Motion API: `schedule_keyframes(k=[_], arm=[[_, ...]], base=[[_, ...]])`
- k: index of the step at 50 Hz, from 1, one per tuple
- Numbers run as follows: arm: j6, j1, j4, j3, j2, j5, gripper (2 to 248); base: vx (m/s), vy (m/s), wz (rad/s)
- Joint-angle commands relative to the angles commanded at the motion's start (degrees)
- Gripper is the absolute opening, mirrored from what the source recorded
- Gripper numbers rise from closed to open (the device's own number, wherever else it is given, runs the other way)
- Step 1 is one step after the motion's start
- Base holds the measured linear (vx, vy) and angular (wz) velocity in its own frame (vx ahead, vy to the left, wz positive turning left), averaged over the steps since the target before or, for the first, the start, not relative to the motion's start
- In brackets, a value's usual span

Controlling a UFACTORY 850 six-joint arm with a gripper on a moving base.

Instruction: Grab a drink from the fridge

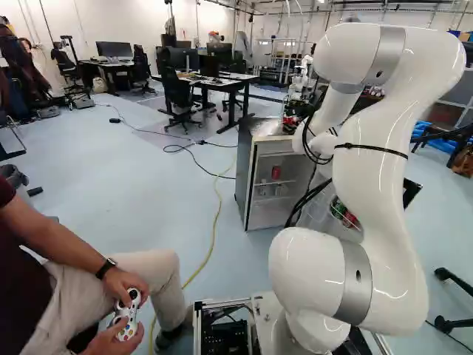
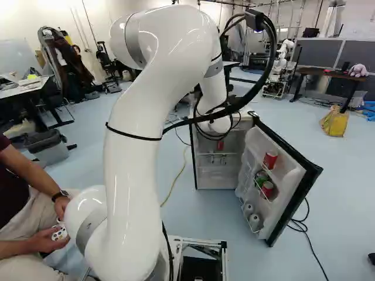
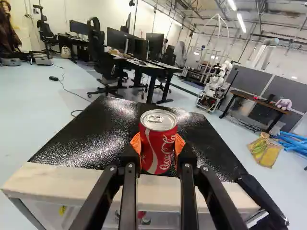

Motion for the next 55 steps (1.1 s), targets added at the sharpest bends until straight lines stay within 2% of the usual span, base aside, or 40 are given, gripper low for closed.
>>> schedule_keyframes(k=[24,30,44,55], arm=[[0.1,0.0,0.2,0.0,0.0,-2.2,87],[2.2,0.0,0.2,0.0,0.0,-2.2,87],[9.5,0.0,0.2,0.0,0.0,-2.2,87],[10.6,0.0,0.2,0.0,0.0,-2.2,87]], base=[[0.0,0.0,0.0],[0.0,0.0,0.0],[0.0,0.0,0.0],[0.0,0.0,0.0]])
